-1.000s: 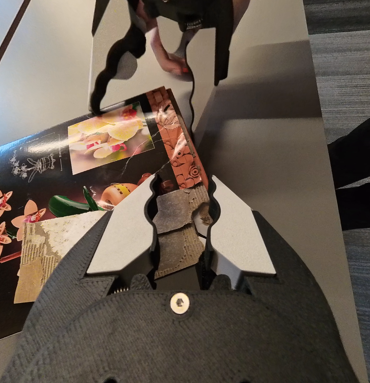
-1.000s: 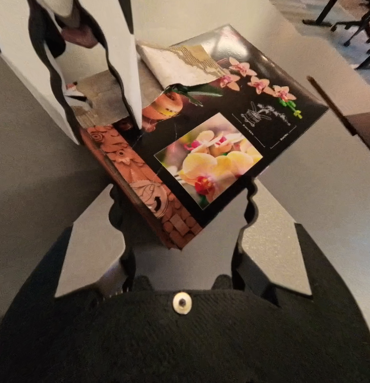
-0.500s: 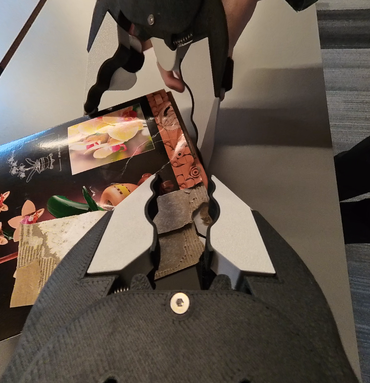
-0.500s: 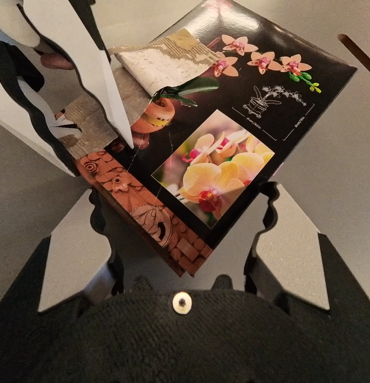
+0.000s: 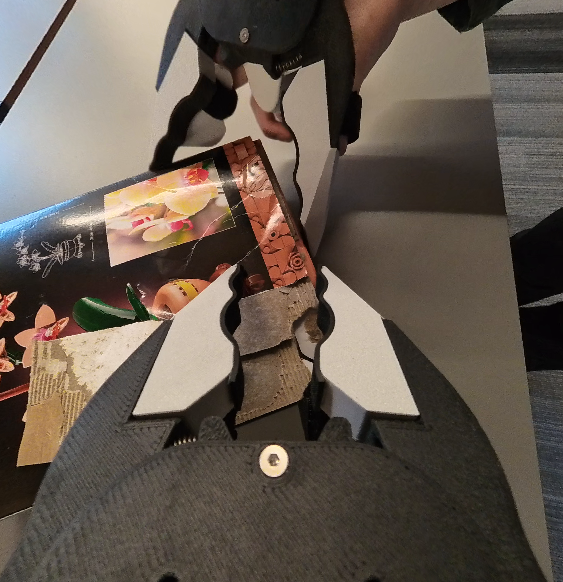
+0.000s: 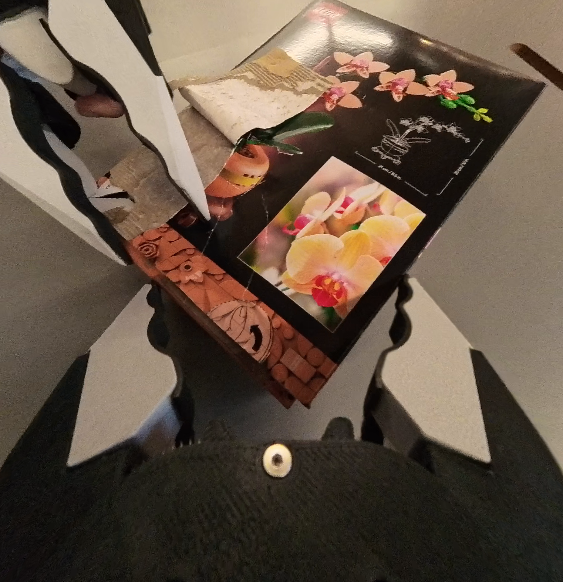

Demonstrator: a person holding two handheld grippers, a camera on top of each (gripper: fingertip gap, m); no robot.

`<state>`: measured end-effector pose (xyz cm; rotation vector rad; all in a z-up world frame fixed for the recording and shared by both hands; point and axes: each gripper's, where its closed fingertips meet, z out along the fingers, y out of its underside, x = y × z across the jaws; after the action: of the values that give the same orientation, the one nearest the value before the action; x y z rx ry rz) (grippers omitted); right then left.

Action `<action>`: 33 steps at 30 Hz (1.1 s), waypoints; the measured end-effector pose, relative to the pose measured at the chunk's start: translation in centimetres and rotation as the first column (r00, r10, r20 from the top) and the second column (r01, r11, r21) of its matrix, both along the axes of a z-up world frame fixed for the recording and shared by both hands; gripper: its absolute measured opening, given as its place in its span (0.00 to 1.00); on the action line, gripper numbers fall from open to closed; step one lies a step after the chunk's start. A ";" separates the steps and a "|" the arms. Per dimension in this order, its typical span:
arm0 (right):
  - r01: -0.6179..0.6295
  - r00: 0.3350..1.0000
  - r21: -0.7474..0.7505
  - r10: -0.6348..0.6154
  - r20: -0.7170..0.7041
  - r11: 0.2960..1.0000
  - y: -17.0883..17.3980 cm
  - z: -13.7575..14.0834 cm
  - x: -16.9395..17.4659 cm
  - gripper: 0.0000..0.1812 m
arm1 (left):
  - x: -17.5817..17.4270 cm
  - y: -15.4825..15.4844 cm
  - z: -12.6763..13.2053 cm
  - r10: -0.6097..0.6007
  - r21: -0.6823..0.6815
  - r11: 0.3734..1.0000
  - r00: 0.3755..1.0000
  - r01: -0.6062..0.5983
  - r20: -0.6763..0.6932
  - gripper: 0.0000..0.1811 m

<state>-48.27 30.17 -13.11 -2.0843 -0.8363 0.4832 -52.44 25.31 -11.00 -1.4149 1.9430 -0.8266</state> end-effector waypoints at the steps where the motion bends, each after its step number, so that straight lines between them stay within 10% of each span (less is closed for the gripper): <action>1: -0.001 1.000 0.000 0.001 -0.001 1.000 0.0 0.0 0.0 0.79 | 0.0 0.0 0.0 0.000 -0.001 1.000 1.000 0.000 -0.001 0.25; 33: -0.087 0.990 -0.077 0.077 -0.122 0.993 -0.4 0.7 0.4 0.74 | 0.1 0.2 0.2 0.013 -0.038 0.999 0.999 -0.012 0.034 0.21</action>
<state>-47.90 29.73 -12.37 -2.0789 -0.8473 0.6894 -52.29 25.56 -10.81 -1.4239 1.9007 -0.8801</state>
